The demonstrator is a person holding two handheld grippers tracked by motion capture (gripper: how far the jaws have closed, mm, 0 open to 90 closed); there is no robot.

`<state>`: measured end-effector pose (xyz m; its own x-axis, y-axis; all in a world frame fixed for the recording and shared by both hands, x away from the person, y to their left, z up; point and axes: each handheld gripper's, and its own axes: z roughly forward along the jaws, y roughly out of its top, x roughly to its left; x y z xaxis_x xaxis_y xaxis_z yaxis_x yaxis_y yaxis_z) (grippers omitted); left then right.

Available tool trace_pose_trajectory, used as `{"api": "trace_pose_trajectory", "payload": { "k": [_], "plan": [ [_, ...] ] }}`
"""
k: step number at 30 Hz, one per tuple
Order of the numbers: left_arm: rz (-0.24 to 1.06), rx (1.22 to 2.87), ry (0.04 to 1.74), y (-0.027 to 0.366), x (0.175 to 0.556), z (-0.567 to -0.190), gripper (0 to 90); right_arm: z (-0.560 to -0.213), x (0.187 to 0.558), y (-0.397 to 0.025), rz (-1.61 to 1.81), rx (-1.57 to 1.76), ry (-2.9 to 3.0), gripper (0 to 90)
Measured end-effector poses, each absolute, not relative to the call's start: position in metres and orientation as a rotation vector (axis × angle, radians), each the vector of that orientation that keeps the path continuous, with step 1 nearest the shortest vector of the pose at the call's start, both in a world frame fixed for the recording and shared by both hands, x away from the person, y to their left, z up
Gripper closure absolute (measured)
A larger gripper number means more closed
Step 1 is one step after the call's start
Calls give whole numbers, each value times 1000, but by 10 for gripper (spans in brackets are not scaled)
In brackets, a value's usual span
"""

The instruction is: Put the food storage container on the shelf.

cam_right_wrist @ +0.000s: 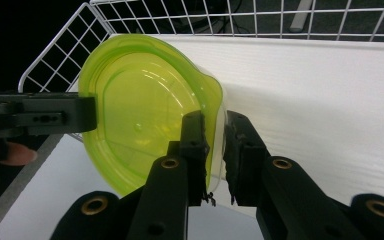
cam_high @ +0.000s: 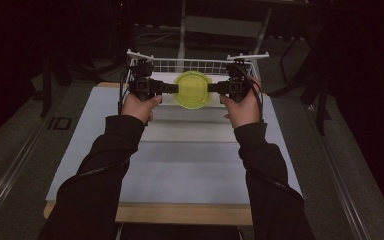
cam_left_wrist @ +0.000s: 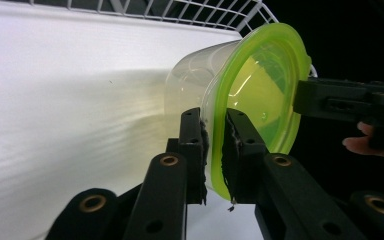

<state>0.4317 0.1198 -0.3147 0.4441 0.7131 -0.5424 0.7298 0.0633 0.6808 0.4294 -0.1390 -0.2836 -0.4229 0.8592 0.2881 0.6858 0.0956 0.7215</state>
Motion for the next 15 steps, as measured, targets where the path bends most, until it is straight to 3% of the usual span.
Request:
{"api": "trace_pose_trajectory", "payload": {
  "k": [3, 10, 15],
  "plan": [
    [-27, 1642, 1288, 121, 437, -316, 783, -283, 434, -139, 1257, 1570, 2168, 753],
    [12, 1629, 1322, 119, 447, -319, 623, -287, 446, -132, 1242, 1572, 2196, 632],
    [2, 1622, 1300, 115, 449, -323, 598, -291, 454, -134, 1232, 1580, 2180, 604]
  ]
}}
